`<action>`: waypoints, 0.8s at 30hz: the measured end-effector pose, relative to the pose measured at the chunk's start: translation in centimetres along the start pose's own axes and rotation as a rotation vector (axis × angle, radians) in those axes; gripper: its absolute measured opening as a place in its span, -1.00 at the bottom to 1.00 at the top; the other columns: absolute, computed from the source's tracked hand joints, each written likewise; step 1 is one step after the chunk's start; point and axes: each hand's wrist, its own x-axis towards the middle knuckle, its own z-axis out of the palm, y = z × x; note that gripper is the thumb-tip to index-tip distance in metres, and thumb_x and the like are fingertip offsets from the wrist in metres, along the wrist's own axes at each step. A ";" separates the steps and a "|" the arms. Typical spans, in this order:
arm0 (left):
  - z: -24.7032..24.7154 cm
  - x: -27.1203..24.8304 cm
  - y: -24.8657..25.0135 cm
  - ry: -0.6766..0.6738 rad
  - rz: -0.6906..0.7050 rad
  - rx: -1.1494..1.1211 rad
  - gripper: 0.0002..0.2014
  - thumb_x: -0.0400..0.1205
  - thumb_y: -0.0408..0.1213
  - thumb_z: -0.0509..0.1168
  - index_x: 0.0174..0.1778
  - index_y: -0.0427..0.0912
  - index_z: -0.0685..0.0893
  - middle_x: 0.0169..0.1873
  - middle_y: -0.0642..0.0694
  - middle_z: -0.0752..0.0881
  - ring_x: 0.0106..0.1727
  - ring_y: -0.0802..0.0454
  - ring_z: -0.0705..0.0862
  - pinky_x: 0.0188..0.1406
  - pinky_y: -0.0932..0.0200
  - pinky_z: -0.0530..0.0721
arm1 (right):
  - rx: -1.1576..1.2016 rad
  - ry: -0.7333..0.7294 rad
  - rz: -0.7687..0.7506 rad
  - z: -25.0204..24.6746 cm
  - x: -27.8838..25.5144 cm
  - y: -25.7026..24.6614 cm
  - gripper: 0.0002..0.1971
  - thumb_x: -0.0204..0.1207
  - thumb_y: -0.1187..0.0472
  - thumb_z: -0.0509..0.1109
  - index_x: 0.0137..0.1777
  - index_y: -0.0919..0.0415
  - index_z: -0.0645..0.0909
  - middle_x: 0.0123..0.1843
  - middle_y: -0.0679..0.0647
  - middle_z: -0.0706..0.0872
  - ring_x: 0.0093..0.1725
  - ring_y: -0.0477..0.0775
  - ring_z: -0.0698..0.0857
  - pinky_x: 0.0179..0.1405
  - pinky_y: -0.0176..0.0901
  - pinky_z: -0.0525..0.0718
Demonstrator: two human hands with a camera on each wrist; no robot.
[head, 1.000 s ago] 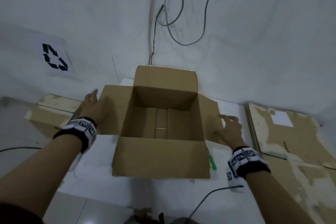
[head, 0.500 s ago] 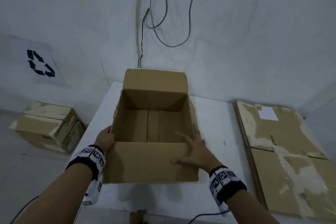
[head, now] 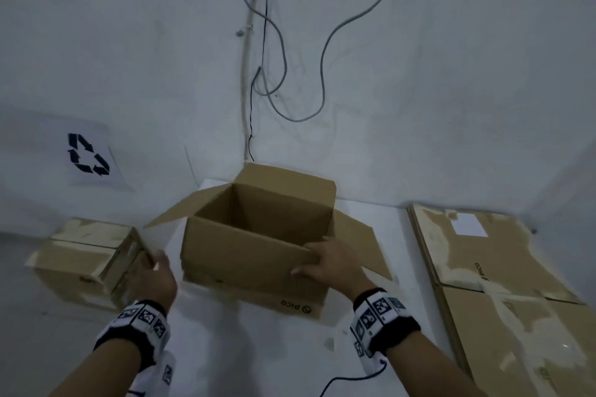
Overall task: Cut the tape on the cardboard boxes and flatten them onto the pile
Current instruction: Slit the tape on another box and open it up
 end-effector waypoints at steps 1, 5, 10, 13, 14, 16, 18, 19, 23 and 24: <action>0.2 -0.6 0.2 -0.066 -0.027 -0.041 -0.52 0.78 -0.13 -0.05 0.52 -0.39 0.34 0.41 -0.51 0.44 0.41 -0.51 0.41 0.40 -0.33 0.42 | 0.065 -0.010 0.025 -0.8 0.3 -0.7 -0.56 0.35 -0.36 0.48 0.03 -0.07 0.75 -0.13 -0.13 0.77 -0.03 -0.06 0.71 0.16 -0.02 0.65; 1.5 -5.0 2.1 -0.321 -0.382 -0.441 -0.09 0.56 0.47 -0.05 0.68 -0.10 0.08 0.64 -0.23 0.18 0.57 -0.33 0.26 0.45 -0.25 0.33 | 0.362 0.004 0.115 -2.2 1.5 -2.0 -0.60 0.23 -0.26 0.64 -0.14 0.01 0.74 -0.17 -0.12 0.80 -0.13 -0.11 0.74 -0.08 0.01 0.74; 1.3 -7.9 4.3 -0.564 -0.405 -0.514 0.01 0.50 0.54 -0.13 0.62 -0.25 0.22 0.30 -0.31 0.54 0.20 -0.24 0.54 0.15 -0.17 0.49 | 0.751 0.034 0.279 -2.8 1.7 -2.6 -0.55 0.23 -0.12 0.70 0.04 0.12 0.79 -0.03 -0.02 0.85 -0.10 -0.05 0.82 -0.06 -0.12 0.80; 1.5 -8.7 5.0 -0.656 -0.385 -0.565 -0.18 0.55 0.44 0.04 0.42 -0.25 0.41 0.30 -0.29 0.57 0.25 -0.27 0.56 0.16 -0.16 0.54 | 0.902 0.011 0.387 -1.9 0.9 -2.7 -0.67 0.40 -0.01 0.61 0.04 0.17 0.72 -0.07 -0.05 0.79 -0.20 -0.12 0.76 -0.42 -0.42 0.65; 1.4 -8.8 5.1 -0.669 -0.338 -0.600 -0.30 0.58 0.31 0.16 0.34 -0.27 0.47 0.27 -0.30 0.60 0.20 -0.26 0.59 0.10 -0.12 0.57 | 0.922 0.024 0.418 -1.3 0.9 -2.5 -0.65 0.42 -0.02 0.59 0.08 0.18 0.69 -0.08 -0.06 0.76 -0.18 -0.14 0.72 -0.42 -0.41 0.62; 1.1 -8.9 5.1 -0.580 -0.178 -0.596 -0.59 0.58 0.01 0.31 0.19 -0.23 0.57 0.20 -0.36 0.65 0.09 -0.23 0.63 0.05 -0.05 0.58 | 0.922 0.062 0.450 -0.4 0.9 -2.3 -0.56 0.42 -0.08 0.58 0.17 0.19 0.66 -0.01 0.00 0.73 -0.13 -0.14 0.67 -0.33 -0.35 0.58; -0.3 -8.4 5.2 -0.325 -0.065 -0.410 -0.81 0.62 -0.16 0.26 0.00 -0.22 0.54 0.17 -0.45 0.65 0.12 -0.34 0.63 0.12 -0.01 0.58 | 0.906 0.098 0.474 0.3 1.1 -2.0 -0.43 0.41 -0.12 0.58 0.32 0.20 0.63 0.09 0.04 0.70 -0.11 -0.13 0.65 -0.28 -0.33 0.56; -1.2 -7.6 5.3 -0.234 -0.085 -0.341 -0.84 0.66 -0.21 0.20 -0.04 -0.24 0.53 0.21 -0.47 0.64 0.19 -0.38 0.61 0.13 0.03 0.57 | 0.919 0.116 0.484 0.6 1.2 -1.9 -0.38 0.40 -0.12 0.59 0.38 0.20 0.60 0.11 0.04 0.70 -0.11 -0.13 0.65 -0.27 -0.33 0.56; -4.6 -7.4 8.1 -0.157 0.098 -0.528 -0.52 0.74 -0.03 -0.02 0.16 -0.35 0.64 0.14 -0.37 0.69 0.04 -0.29 0.66 0.01 -0.06 0.60 | 0.874 0.142 0.493 1.2 1.9 -1.9 -0.32 0.41 -0.16 0.57 0.43 0.22 0.58 0.24 0.11 0.72 0.05 0.08 0.69 0.09 -0.12 0.65; -4.4 -8.2 8.9 -0.217 0.149 -0.624 -0.51 0.75 0.00 -0.06 0.21 -0.28 0.64 0.12 -0.28 0.71 -0.02 -0.22 0.68 -0.02 -0.03 0.62 | 0.834 0.137 0.486 1.2 2.0 -2.1 -0.32 0.43 -0.17 0.55 0.44 0.21 0.56 0.28 0.14 0.71 0.09 0.11 0.67 0.15 -0.08 0.63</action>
